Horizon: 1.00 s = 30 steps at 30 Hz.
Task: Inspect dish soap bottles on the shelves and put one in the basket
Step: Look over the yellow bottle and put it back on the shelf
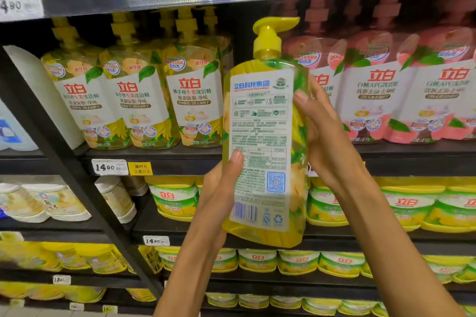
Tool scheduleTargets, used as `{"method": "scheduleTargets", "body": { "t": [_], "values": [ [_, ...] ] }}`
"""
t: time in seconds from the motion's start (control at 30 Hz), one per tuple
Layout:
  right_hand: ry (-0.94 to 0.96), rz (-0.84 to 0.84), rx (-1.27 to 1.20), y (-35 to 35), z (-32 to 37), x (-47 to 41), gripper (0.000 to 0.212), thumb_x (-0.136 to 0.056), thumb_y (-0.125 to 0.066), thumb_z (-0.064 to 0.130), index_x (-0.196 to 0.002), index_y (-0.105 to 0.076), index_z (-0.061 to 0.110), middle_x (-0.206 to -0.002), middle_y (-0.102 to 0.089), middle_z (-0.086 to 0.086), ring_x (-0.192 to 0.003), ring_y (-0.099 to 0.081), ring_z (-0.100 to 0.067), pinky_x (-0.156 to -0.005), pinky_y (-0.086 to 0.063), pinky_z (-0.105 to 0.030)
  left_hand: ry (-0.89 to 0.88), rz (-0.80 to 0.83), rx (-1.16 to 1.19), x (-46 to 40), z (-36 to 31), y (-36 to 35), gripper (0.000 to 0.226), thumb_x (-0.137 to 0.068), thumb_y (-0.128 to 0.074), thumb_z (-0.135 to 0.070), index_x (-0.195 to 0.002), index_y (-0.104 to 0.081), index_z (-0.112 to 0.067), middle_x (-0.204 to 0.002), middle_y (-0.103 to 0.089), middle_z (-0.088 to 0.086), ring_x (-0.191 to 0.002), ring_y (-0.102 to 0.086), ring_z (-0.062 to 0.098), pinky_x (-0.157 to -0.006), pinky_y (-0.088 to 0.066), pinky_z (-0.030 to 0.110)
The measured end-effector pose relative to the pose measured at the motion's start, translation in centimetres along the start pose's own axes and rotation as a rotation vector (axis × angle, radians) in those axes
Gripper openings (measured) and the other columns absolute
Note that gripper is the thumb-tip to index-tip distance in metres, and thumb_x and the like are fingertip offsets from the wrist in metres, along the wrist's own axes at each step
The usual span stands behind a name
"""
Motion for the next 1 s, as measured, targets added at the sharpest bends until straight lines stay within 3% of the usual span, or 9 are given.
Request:
{"method": "scheduleTargets", "body": {
  "t": [0.13,0.27,0.37,0.47,0.6,0.73,0.83,0.9,1.0],
  "values": [
    [-0.087,0.082,-0.104,0.2,-0.3,0.3,0.099,-0.054,-0.089,0.051,-0.136,-0.050,0.011,-0.124,-0.068,-0.008,-0.115,-0.064,-0.023,-0.095,-0.054,-0.040,-0.032,0.039,-0.053,0.0,-0.2,0.1,0.045,-0.071,-0.053,-0.067,-0.101,-0.073,-0.041,-0.104,-0.074,-0.012,-0.098,-0.069,0.005,-0.069,-0.052,0.011],
    [0.036,-0.010,-0.124,0.3,-0.2,0.6,0.059,-0.068,-0.070,0.039,-0.119,-0.063,0.010,-0.109,-0.074,-0.009,-0.101,-0.070,-0.024,-0.082,-0.058,-0.037,-0.046,0.063,-0.113,-0.2,0.0,-0.4,0.060,-0.072,-0.056,-0.070,-0.119,-0.061,-0.033,-0.112,-0.071,-0.015,-0.104,-0.066,0.002,-0.076,-0.051,0.010],
    [0.171,-0.119,-0.032,0.0,0.2,1.1,0.049,-0.070,-0.073,0.034,-0.114,-0.064,0.013,-0.103,-0.075,-0.005,-0.095,-0.072,-0.021,-0.075,-0.057,-0.032,-0.183,0.001,-0.176,-0.8,-0.7,-0.3,0.091,-0.062,-0.070,-0.068,-0.138,-0.043,-0.026,-0.125,-0.065,-0.009,-0.112,-0.061,0.003,-0.088,-0.052,0.020],
    [0.267,-0.185,0.167,-1.1,0.7,1.7,0.052,-0.072,-0.079,0.032,-0.118,-0.060,0.016,-0.107,-0.074,-0.002,-0.100,-0.071,-0.018,-0.080,-0.057,-0.029,-0.258,0.059,-0.341,-0.9,-0.8,-2.1,0.128,-0.050,-0.075,-0.072,-0.151,-0.015,-0.022,-0.147,-0.037,-0.019,-0.132,-0.038,-0.007,-0.104,-0.038,0.015],
    [0.211,-0.119,0.236,-1.3,0.7,1.4,0.047,-0.077,-0.079,0.032,-0.119,-0.061,0.023,-0.106,-0.075,0.004,-0.099,-0.071,-0.013,-0.076,-0.057,-0.024,-0.242,0.073,-0.277,-1.0,0.1,-2.4,0.086,-0.058,-0.078,-0.040,-0.134,-0.037,-0.039,-0.124,-0.059,-0.024,-0.115,-0.054,-0.007,-0.089,-0.048,0.013],
    [0.103,0.028,0.316,0.5,1.0,1.0,0.053,-0.074,-0.075,0.043,-0.123,-0.053,0.045,-0.119,-0.069,0.011,-0.106,-0.065,0.000,-0.079,-0.052,-0.013,-0.104,0.120,-0.049,-0.8,0.9,-1.0,0.082,-0.059,-0.075,-0.040,-0.135,-0.046,-0.026,-0.122,-0.067,-0.004,-0.111,-0.064,0.014,-0.084,-0.055,0.027],
    [0.039,0.075,0.364,0.5,0.3,0.4,0.087,-0.058,-0.074,0.050,-0.137,-0.038,0.046,-0.141,-0.051,0.007,-0.127,-0.053,-0.010,-0.105,-0.045,-0.035,-0.051,0.209,0.072,-0.4,1.1,-1.0,0.084,-0.053,-0.085,-0.048,-0.126,-0.053,-0.022,-0.111,-0.072,-0.001,-0.102,-0.069,0.015,-0.074,-0.056,0.024],
    [0.027,0.104,0.293,0.0,-0.4,-0.2,0.093,-0.059,-0.073,0.045,-0.143,-0.036,0.031,-0.135,-0.059,0.001,-0.124,-0.057,-0.020,-0.106,-0.044,-0.044,-0.026,0.248,0.084,-0.3,1.5,-1.2,0.084,-0.048,-0.087,-0.055,-0.120,-0.056,-0.024,-0.107,-0.074,-0.003,-0.099,-0.070,0.013,-0.072,-0.056,0.023],
    [0.099,0.048,0.270,-0.2,-0.7,-0.3,0.085,-0.059,-0.074,0.041,-0.137,-0.040,0.033,-0.110,-0.071,0.021,-0.109,-0.066,-0.006,-0.089,-0.054,-0.029,0.005,0.220,0.034,-0.7,1.9,-0.9,0.086,-0.047,-0.083,-0.064,-0.119,-0.055,-0.027,-0.109,-0.073,-0.008,-0.102,-0.068,0.010,-0.074,-0.055,0.021]
  ]
}}
Point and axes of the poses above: each hand's wrist, its own x-axis away from the middle knuckle, its own y-axis out of the back of the hand, z = x × y, the point moved 3 cm from there along -x, towards the middle knuckle
